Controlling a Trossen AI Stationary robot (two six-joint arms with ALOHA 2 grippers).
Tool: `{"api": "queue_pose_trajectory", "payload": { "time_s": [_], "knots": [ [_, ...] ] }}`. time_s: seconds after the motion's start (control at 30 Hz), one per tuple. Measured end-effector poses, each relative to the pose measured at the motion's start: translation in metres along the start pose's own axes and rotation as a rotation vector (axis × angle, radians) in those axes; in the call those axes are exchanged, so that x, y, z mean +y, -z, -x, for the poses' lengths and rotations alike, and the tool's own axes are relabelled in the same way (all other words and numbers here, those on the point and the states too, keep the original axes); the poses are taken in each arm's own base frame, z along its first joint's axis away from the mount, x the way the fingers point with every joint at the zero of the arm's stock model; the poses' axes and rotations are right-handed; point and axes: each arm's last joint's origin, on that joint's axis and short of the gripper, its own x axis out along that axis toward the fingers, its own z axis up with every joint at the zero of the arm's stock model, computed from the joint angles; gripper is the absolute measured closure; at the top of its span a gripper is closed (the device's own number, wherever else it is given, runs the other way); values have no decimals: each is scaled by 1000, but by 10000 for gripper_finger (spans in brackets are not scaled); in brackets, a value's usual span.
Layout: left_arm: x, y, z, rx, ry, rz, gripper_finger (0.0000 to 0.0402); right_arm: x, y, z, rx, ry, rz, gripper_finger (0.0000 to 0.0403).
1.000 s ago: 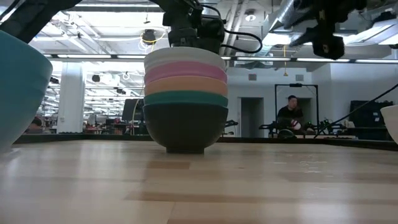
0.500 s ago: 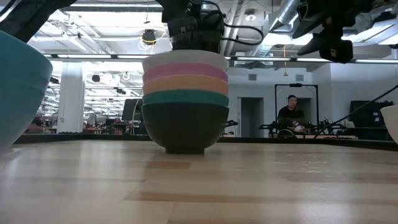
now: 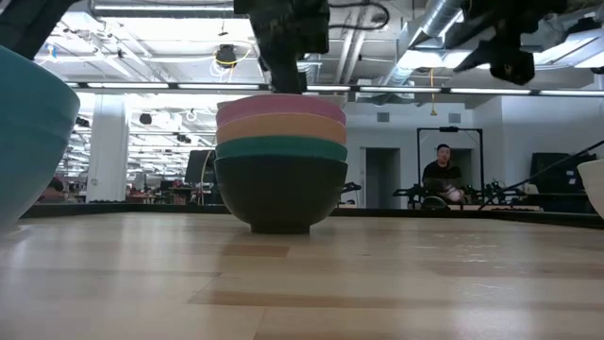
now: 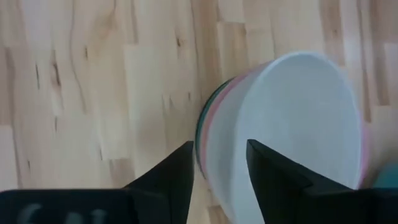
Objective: Nest bowls inside each other
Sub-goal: Stack the left white bowl on top of the pink bowl, then stack the white bowl on top of the top white bowl
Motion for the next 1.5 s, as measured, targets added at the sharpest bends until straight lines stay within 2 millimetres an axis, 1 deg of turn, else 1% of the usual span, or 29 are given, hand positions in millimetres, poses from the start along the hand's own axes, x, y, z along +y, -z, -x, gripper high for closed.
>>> {"api": "queue_pose_trajectory", "payload": {
  "time_s": [0.07, 0.17, 0.27, 0.37, 0.5, 0.63, 0.73, 0.87, 1.07, 1.17, 1.23, 1.27, 1.33, 1.43, 1.5],
  "knots": [
    [5, 4, -9, 19, -7, 9, 274, 1, -4, 7, -33, 2, -5, 216],
    [12, 9, -18, 24, -15, 24, 303, 1, -5, 11, -41, -5, -5, 216],
    [14, 13, -22, 44, -16, 29, 337, 0, -3, 11, -23, 11, -4, 216],
    [14, 12, -22, 32, -23, 23, 362, -2, -1, 9, 1, 36, -9, 216],
    [18, 11, -21, 4, -6, 27, 383, -3, -1, 6, 14, 57, -11, 216],
    [23, 12, -30, 13, 25, 65, 392, -4, -1, 4, 23, 71, -12, 216],
    [20, 7, -27, -13, 16, 49, 384, -6, 1, 3, 45, 92, -10, 216],
    [17, 1, -16, -35, 9, 42, 355, -9, 3, 4, 70, 118, -8, 216],
    [17, 5, -16, -2, 11, 57, 306, -9, 4, 4, 71, 119, -8, 216],
    [18, 6, -16, 21, -26, 48, 282, -9, 4, 4, 72, 120, -6, 216],
    [17, 6, -11, 29, -40, 45, 268, -10, 4, 4, 76, 134, 1, 216],
    [15, 5, -7, 25, -42, 43, 262, -11, 5, 4, 83, 148, 2, 216],
    [10, -1, 10, -34, -36, 23, 251, -15, 7, 7, 111, 192, 11, 216],
    [-1, -10, 40, -163, 16, -29, 245, -19, 6, 26, 182, 281, 19, 216],
    [-9, -17, 55, -242, 34, -69, 244, -19, 4, 42, 236, 336, 32, 216]
  ]
}}
